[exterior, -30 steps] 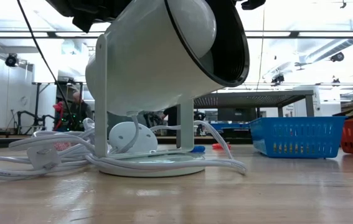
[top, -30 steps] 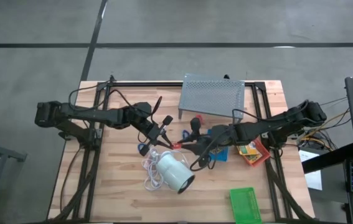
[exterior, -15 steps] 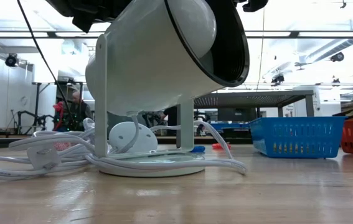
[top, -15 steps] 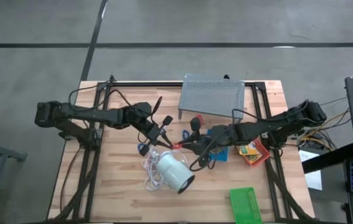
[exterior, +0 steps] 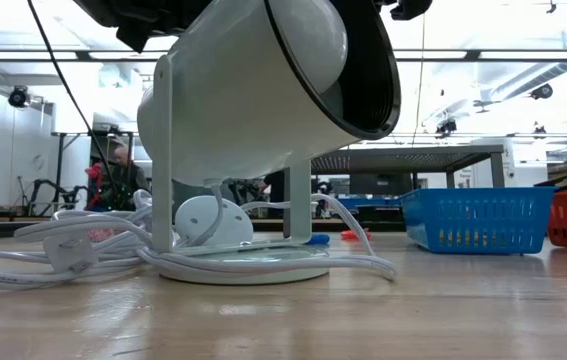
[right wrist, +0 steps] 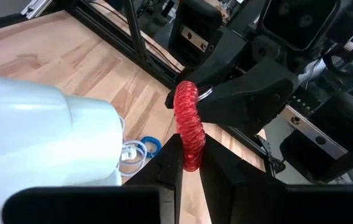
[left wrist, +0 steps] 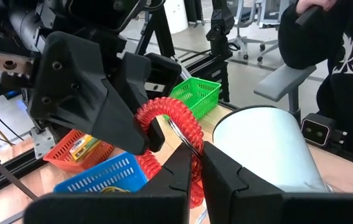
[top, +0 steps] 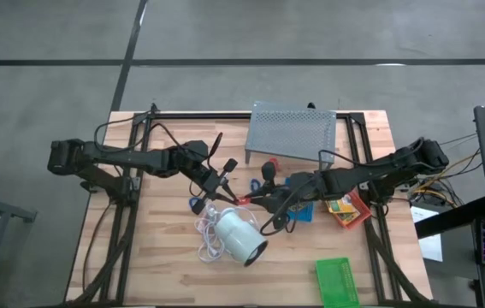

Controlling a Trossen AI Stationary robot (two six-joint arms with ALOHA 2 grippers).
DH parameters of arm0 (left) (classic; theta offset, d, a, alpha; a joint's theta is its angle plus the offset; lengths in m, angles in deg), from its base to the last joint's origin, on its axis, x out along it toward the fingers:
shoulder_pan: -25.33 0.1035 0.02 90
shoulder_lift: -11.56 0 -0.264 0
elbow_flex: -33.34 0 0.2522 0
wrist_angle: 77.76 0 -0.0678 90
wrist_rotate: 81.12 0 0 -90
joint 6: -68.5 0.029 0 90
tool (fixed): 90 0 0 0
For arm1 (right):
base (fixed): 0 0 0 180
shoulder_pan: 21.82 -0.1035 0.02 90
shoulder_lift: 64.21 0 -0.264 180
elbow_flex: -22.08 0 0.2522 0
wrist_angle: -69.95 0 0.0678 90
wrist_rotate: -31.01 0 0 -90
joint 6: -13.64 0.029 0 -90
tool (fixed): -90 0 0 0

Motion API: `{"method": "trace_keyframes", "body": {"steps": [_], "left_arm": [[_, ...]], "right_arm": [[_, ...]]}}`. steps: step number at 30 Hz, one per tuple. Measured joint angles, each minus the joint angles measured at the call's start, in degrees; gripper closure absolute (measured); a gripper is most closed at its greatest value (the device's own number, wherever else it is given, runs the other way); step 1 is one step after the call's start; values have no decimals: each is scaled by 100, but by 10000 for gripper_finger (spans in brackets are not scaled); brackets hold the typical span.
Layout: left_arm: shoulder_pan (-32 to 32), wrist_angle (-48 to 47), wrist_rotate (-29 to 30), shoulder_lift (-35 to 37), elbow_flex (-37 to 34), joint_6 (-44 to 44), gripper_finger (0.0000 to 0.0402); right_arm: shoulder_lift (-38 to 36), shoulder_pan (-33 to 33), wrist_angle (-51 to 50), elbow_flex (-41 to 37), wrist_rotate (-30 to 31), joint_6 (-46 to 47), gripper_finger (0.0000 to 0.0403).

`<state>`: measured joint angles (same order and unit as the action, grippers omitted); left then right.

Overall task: Pick & Place Office Desk Supplies
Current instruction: Put the orange spring keychain into the green bin

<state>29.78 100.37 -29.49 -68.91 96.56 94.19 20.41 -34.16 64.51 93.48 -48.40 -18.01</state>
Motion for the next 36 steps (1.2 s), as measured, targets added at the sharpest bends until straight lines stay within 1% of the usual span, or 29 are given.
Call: {"method": "trace_keyframes", "body": {"steps": [5,9,12,21,27,31,36], "left_arm": [[0,35,267,0,0,7,377],[0,36,279,0,0,7,368],[0,35,279,0,0,-3,345],[0,35,280,0,2,-18,257],[-19,31,275,0,2,-61,211],[-62,19,275,0,2,-64,187],[-66,10,275,0,2,-68,177]], "right_arm": [[0,4,0,0,0,-1,365],[0,2,0,0,0,-1,365],[0,2,0,0,0,-3,365],[0,2,0,0,0,-3,365],[0,2,-2,0,0,-5,365],[0,-2,-4,0,-8,-5,365],[0,-2,-7,0,-13,-1,365]]}}
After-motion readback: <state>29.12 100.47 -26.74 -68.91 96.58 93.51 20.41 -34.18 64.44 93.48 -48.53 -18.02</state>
